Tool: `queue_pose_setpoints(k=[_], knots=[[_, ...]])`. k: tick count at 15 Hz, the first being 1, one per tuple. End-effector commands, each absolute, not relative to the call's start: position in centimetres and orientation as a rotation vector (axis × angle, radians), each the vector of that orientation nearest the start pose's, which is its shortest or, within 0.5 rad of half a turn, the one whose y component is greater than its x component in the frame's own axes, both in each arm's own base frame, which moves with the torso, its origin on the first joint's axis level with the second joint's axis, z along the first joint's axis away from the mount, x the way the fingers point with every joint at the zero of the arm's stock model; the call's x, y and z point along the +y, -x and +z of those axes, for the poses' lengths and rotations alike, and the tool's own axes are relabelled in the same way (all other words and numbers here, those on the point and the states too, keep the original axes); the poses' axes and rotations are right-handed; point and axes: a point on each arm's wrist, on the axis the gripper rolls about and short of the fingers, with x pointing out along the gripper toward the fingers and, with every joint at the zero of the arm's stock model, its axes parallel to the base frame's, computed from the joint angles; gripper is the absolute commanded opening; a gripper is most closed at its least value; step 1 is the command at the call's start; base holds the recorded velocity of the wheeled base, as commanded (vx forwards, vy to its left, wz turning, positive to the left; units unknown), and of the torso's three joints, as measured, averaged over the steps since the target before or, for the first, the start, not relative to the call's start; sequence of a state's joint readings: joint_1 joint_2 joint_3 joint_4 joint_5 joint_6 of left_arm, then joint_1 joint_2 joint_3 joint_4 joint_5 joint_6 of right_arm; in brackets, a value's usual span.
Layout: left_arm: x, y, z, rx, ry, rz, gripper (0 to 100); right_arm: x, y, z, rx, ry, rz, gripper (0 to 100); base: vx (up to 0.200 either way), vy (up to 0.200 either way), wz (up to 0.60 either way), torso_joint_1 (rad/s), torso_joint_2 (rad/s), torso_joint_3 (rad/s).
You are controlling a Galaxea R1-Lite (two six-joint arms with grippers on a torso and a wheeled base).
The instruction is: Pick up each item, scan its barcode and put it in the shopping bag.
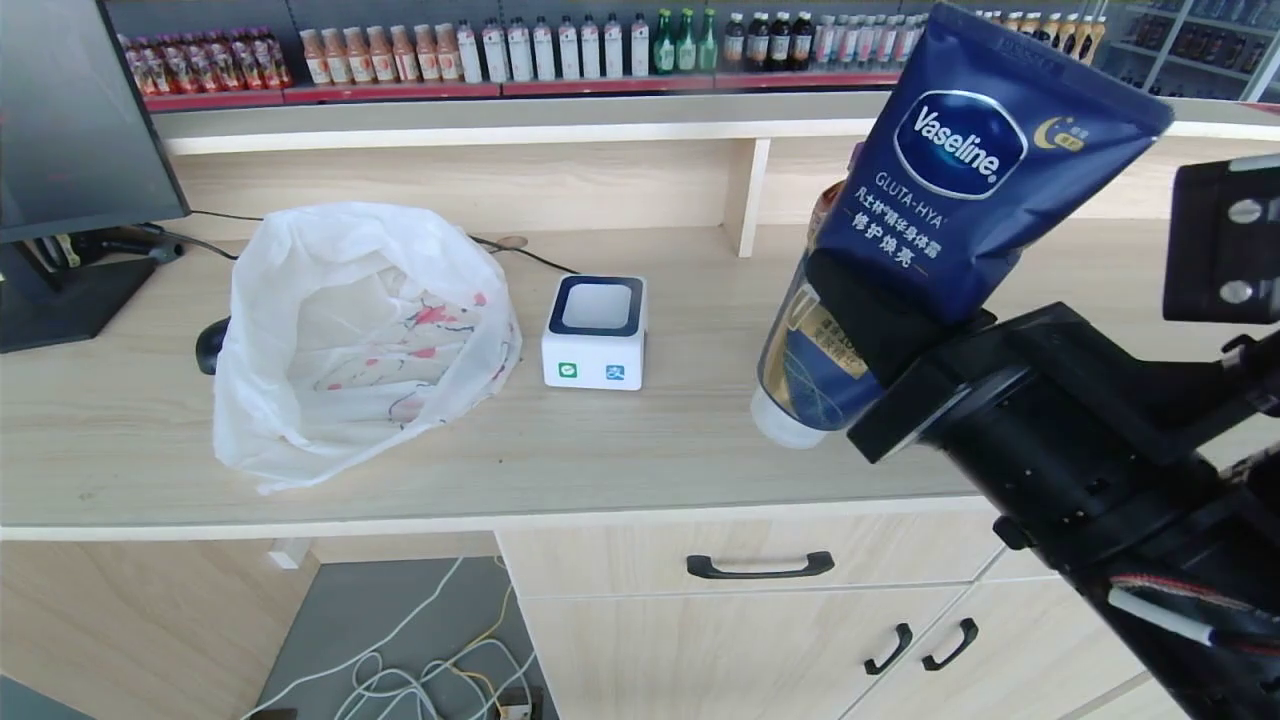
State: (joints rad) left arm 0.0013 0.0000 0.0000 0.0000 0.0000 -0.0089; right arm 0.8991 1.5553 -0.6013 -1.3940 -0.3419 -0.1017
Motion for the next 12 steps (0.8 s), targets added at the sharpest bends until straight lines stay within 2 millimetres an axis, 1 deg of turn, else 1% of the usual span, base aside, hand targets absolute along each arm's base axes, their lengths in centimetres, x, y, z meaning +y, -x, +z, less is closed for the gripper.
queue_pose_setpoints(k=[1,2,3,4,5,6,9,12], knots=[[0.0,2.3,7.5,0.0,0.009,0.002,100,18.2,-17.0,24.6,-0.39,-0.188,0.486,0,0.0,0.0,0.0,0.0,0.0,0.0],[0.0,2.3,7.5,0.0,0.009,0.003,100,17.8,-17.3,24.5,-0.385,-0.192,0.469,0,0.0,0.0,0.0,0.0,0.0,0.0],[0.0,2.3,7.5,0.0,0.009,0.003,100,16.7,-18.4,24.6,-0.396,-0.186,0.41,0,0.0,0.0,0.0,0.0,0.0,0.0],[0.0,2.3,7.5,0.0,0.009,0.002,100,16.1,-19.1,24.8,-0.409,-0.195,0.374,0,0.0,0.0,0.0,0.0,0.0,0.0],[0.0,2.3,7.5,0.0,0.009,0.003,100,15.9,-19.6,25.5,-0.437,-0.215,0.356,0,0.0,0.0,0.0,0.0,0.0,0.0],[0.0,2.3,7.5,0.0,0.009,0.003,100,16.1,-19.8,26.1,-0.458,-0.228,0.358,0,0.0,0.0,0.0,0.0,0.0,0.0],[0.0,2.3,7.5,0.0,0.009,0.003,100,16.2,-20.0,26.2,-0.464,-0.232,0.358,0,0.0,0.0,0.0,0.0,0.0,0.0],[0.0,2.3,7.5,0.002,0.009,0.003,100,16.1,-19.9,26.4,-0.476,-0.237,0.356,0,0.0,0.2,0.0,0.002,0.01,0.004]])
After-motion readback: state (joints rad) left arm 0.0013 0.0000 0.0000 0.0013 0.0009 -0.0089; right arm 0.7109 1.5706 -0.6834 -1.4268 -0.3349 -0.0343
